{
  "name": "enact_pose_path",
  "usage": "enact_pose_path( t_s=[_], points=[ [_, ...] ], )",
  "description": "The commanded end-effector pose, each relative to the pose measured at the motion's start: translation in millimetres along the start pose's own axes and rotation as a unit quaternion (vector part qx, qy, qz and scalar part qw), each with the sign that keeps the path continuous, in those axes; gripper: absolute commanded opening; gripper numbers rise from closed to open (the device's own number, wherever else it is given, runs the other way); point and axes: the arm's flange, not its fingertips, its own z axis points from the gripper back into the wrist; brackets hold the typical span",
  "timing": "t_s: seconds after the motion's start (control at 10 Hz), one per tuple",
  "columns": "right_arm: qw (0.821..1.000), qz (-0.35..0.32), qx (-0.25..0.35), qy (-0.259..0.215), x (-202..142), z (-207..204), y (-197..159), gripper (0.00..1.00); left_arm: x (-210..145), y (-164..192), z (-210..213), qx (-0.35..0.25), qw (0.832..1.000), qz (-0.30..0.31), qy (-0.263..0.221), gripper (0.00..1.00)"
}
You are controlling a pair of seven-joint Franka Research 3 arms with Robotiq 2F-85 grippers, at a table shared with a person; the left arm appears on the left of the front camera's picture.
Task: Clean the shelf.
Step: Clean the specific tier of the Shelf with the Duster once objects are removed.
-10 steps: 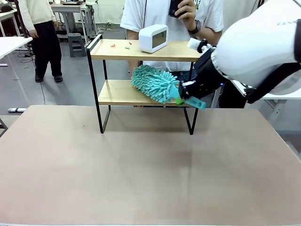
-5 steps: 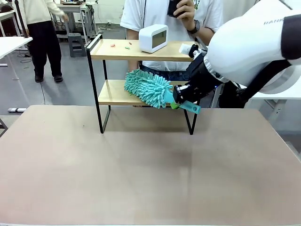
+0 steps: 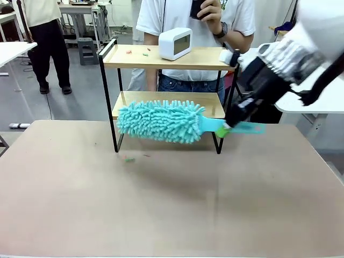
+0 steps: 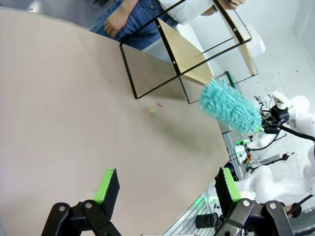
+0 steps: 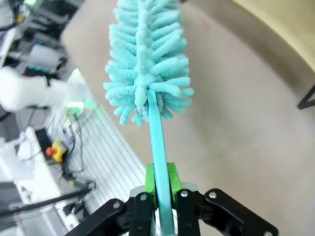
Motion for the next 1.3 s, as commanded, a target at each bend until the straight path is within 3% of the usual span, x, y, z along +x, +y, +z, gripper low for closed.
enact_pose_path(
  t_s=[0.0, 0.3, 0.4, 0.6, 0.8, 0.9, 1.1, 1.2],
  points=[
    [0.997, 0.006, 0.066, -0.036, -34, 36, -17, 0.13, 1, 0, -1, -0.007, 1.000, -0.012, -0.009, 1.00],
    [0.991, -0.016, 0.123, -0.052, -72, 59, -33, 0.13, 1, 0, -1, -0.007, 1.000, -0.012, -0.009, 1.00],
    [0.987, -0.026, 0.143, -0.066, -104, 85, -36, 0.13, 1, 0, -1, -0.007, 1.000, -0.012, -0.009, 1.00],
    [0.978, -0.110, 0.123, -0.130, -220, 141, -44, 0.13, 1, 0, -1, -0.007, 1.000, -0.012, -0.009, 1.00],
    [0.938, -0.234, 0.106, -0.232, -314, 150, -55, 0.13, 1, 0, -1, -0.007, 1.000, -0.012, -0.009, 1.00],
    [0.915, -0.279, 0.110, -0.269, -336, 137, -64, 0.13, 1, 0, -1, -0.007, 1.000, -0.012, -0.009, 1.00],
    [0.894, -0.343, 0.082, -0.276, -326, 115, -96, 0.13, 1, 0, -1, -0.007, 1.000, -0.012, -0.009, 1.00],
    [0.922, -0.275, 0.102, -0.254, -359, 165, -65, 0.13, 1, 0, -1, -0.007, 1.000, -0.012, -0.009, 1.00]
  ],
)
